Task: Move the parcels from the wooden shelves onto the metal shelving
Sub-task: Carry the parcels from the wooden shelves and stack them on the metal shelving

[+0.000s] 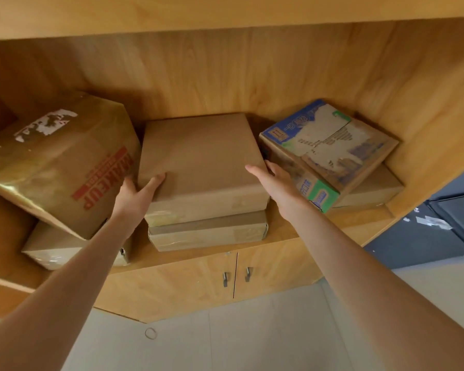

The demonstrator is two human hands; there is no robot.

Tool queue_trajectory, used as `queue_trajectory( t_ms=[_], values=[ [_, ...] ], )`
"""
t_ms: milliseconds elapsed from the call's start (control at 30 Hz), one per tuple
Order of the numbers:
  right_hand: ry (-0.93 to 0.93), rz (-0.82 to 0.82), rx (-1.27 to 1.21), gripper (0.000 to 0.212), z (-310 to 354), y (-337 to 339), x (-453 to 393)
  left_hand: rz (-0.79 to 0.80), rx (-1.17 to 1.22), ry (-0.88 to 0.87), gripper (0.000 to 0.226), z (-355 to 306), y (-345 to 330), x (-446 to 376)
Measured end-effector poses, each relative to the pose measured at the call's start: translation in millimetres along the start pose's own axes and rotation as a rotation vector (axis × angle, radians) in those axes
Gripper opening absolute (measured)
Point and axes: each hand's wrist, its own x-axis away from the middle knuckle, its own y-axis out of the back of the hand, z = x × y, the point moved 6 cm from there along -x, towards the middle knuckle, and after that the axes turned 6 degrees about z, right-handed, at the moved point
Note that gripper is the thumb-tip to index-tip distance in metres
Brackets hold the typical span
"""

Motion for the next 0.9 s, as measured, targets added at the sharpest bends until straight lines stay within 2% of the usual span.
queue_trajectory(
  t_ms=[67, 133, 200, 433, 667, 900],
  values=[
    [-0.007, 0.008, -0.029, 0.071, -4, -4, -3, 0.043, 0.205, 0.050, 0.061, 3, -7, -1],
    [-0.019, 0.011, -0.058, 0.073, -8, -6, -5, 0.095, 0.383, 0.109, 0.063, 5, -13, -2],
    [-0.024, 0.013, -0.067, 0.073, -11, -7, -4, 0.135, 0.460, 0.130, 0.065, 6, -15, -1],
    [-0.036, -0.031, -0.050, 0.073, -13, -2, 25, 0.193, 0.506, 0.079, 0.064, 2, -9, 24],
    [-0.018, -0.032, -0.058, 0.069, -8, 3, 78, 0.215, 0.518, 0.006, 0.051, -11, 6, 72],
    [0.027, 0.006, -0.068, 0.060, -11, 3, 143, 0.165, 0.449, -0.056, 0.044, -5, 26, 137]
  ],
)
